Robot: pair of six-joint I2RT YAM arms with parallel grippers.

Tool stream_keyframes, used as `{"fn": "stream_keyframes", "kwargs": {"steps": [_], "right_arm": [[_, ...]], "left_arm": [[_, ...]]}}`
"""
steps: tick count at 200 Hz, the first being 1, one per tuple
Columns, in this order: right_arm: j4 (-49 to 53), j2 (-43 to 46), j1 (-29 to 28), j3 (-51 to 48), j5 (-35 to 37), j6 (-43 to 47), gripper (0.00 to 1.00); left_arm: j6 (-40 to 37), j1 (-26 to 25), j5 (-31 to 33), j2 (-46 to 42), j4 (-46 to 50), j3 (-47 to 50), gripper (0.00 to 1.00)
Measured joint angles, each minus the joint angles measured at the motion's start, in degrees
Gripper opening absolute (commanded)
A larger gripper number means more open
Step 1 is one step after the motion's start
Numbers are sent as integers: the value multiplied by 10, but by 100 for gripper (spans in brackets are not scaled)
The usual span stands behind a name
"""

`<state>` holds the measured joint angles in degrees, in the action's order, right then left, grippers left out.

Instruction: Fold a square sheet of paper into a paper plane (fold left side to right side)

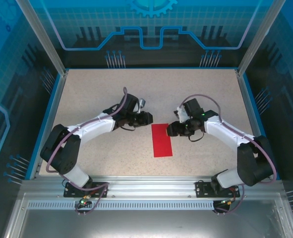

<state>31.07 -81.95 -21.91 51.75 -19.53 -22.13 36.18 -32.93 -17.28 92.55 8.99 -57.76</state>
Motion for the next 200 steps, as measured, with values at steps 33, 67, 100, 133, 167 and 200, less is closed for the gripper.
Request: {"fn": "stream_keyframes", "kwargs": {"steps": [33,67,100,133,167,200], "right_arm": [[-3,-2,26,-2,0,-1,58],[-6,-5,26,-23,3,-3,59],[-4,-18,26,-42,10,-7,59],[-2,-21,26,-42,12,-7,60],[0,-33,26,-42,11,-7,61],[0,-44,26,-42,3,-7,62]], "left_arm": [[17,-48,0,32,-1,9,36],[27,-49,2,94,2,-8,36],[27,-51,6,133,8,-34,35],[27,-51,15,148,14,-42,35],[27,-51,21,160,22,-45,35],[27,-51,22,161,26,-47,35]]}}
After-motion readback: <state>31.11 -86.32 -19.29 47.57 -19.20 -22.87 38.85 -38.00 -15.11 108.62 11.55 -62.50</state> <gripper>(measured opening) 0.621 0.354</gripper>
